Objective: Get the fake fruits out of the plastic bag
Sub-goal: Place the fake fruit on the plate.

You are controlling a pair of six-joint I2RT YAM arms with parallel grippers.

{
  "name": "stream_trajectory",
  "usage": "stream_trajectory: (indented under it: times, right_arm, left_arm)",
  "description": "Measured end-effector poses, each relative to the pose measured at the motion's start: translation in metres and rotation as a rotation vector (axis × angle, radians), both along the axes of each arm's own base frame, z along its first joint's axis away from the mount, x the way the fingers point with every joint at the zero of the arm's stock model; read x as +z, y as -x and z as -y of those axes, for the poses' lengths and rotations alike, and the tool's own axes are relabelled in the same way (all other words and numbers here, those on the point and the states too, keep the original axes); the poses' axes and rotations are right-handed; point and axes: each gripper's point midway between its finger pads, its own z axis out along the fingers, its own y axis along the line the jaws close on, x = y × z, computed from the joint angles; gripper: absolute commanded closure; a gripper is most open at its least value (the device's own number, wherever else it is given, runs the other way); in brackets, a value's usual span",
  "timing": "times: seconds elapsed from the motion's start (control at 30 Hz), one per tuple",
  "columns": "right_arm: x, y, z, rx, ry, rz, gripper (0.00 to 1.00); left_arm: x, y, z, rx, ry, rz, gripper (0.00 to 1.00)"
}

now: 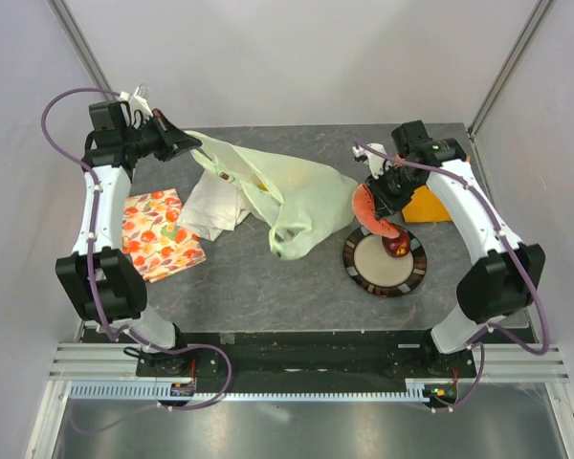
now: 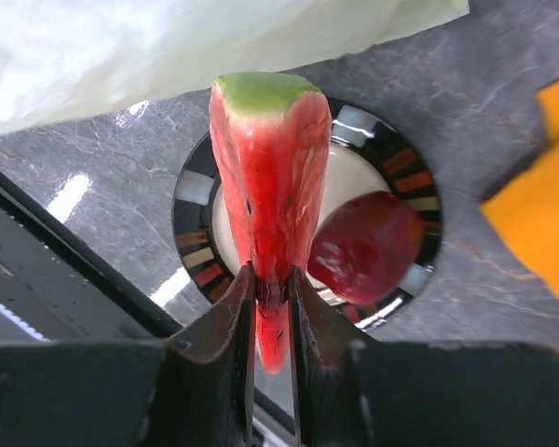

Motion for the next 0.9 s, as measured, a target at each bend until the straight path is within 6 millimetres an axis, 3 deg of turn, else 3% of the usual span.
stream_trajectory:
  times: [0.17, 0.43, 0.63, 0.67, 0.73, 0.77, 0.8, 0.87, 0.9]
  right_arm:
    - [-0.033, 0.0, -0.006, -0.081, -0.009, -0.143, 0.94]
    - [-0.085, 0.037, -0.015, -0.204, 0.034, -0.369, 0.87]
    - [-0.104, 0.042, -0.036, -0.205, 0.069, -0.419, 0.85]
    - [-0.108, 0.042, -0.037, -0.208, 0.078, -0.425, 0.82]
    - [-0.117, 0.04, -0.035, -0.224, 0.101, -0.436, 0.66]
    - [-0.121, 0.04, -0.034, -0.232, 0.112, -0.442, 0.48]
    - [-0.125, 0.04, -0.032, -0.238, 0.124, -0.449, 0.39]
    - [-0.128, 0.043, -0.027, -0.245, 0.147, -0.459, 0.27]
    - [-0.128, 0.043, -0.026, -0.242, 0.155, -0.458, 0.26]
  left_arm:
    - [0.017, 0.011, 0.01, -0.021, -0.006, 0.046, 0.98]
    - [0.01, 0.014, 0.013, -0.037, 0.005, 0.03, 0.98]
    - [0.005, 0.016, 0.014, -0.045, 0.013, 0.021, 0.98]
    - [0.003, 0.016, 0.014, -0.045, 0.014, 0.017, 0.98]
    - [0.001, 0.017, 0.015, -0.048, 0.018, 0.01, 0.98]
    - [0.0, 0.018, 0.015, -0.05, 0.021, 0.008, 0.98]
    - [0.0, 0.018, 0.016, -0.052, 0.022, 0.007, 0.98]
    - [0.001, 0.018, 0.016, -0.056, 0.027, 0.008, 0.98]
    - [0.002, 0.018, 0.016, -0.057, 0.028, 0.009, 0.98]
